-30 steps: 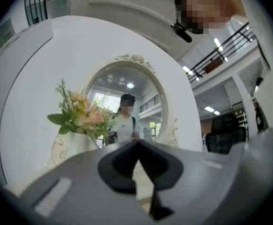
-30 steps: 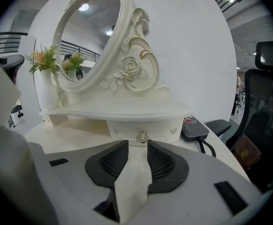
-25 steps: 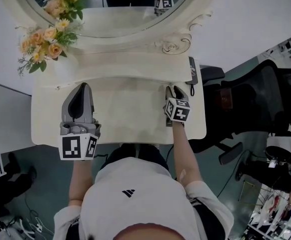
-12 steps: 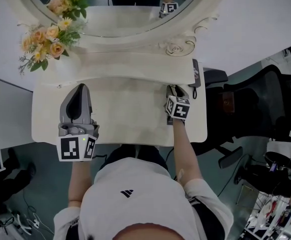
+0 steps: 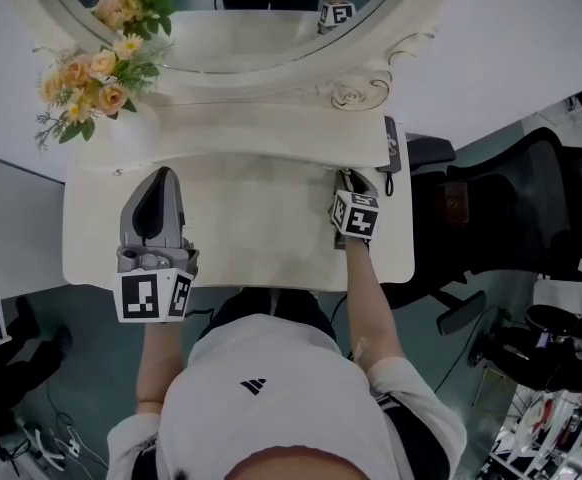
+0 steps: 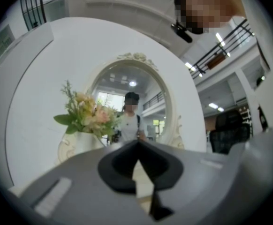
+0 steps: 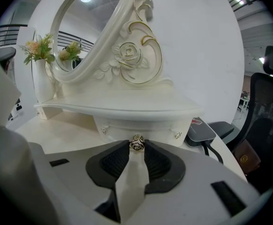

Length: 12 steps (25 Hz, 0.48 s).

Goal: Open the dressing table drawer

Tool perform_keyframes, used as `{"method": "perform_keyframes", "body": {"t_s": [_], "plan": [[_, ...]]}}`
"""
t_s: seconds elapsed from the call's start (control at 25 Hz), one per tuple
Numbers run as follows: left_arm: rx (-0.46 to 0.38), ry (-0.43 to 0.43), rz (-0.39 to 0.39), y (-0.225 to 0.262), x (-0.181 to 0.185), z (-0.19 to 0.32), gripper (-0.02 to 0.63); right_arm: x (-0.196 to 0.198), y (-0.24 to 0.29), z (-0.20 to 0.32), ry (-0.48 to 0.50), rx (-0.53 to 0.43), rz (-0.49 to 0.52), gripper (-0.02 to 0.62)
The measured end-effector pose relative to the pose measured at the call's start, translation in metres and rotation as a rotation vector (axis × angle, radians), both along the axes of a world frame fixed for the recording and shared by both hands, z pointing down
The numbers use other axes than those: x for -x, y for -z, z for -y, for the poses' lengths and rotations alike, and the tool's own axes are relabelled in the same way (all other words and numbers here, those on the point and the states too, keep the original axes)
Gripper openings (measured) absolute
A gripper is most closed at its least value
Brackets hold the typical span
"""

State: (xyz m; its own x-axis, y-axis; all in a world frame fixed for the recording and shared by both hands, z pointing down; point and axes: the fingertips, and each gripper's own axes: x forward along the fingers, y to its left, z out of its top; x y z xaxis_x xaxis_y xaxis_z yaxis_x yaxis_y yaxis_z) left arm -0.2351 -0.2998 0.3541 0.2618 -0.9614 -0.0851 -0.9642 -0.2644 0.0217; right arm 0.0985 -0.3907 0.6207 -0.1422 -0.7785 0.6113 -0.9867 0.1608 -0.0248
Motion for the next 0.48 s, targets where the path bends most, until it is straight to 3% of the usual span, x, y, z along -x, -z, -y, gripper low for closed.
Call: {"method": "perform_keyframes", "body": {"t_s": [0.48], "plan": [[-0.011,-0.036,-0.002,0.003,-0.011,-0.008,0.008,0.002,-0.001,-0.026,-0.005,0.006,0.007,0.097]]}}
